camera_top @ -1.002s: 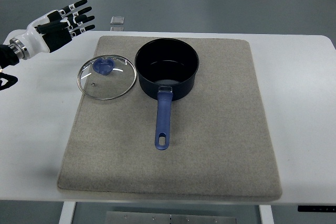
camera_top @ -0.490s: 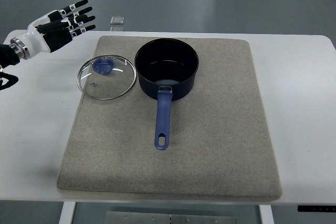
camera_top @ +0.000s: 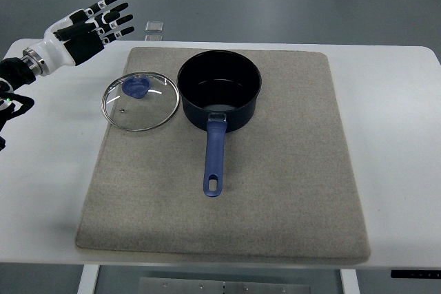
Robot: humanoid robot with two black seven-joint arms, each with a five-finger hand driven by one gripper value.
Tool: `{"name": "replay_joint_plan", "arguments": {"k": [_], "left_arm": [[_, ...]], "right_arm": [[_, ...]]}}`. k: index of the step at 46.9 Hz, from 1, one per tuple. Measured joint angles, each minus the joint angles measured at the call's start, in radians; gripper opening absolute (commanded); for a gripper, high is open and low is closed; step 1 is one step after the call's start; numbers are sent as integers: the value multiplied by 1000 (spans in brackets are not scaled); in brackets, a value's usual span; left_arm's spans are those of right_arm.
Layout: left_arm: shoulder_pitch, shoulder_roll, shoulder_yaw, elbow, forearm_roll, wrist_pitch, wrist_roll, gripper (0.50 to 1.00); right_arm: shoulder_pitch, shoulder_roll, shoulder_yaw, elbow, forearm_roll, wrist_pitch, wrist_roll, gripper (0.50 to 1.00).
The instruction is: Open pot lid and place left with left hand
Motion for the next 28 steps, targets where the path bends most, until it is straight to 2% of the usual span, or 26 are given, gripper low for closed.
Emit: {"name": "replay_joint_plan", "arguments": {"k": [28], "left_arm": [[31,-28,2,12,-30,0,1,992]], "right_arm": [[-4,0,2,2,4,2,-1,915]]}}
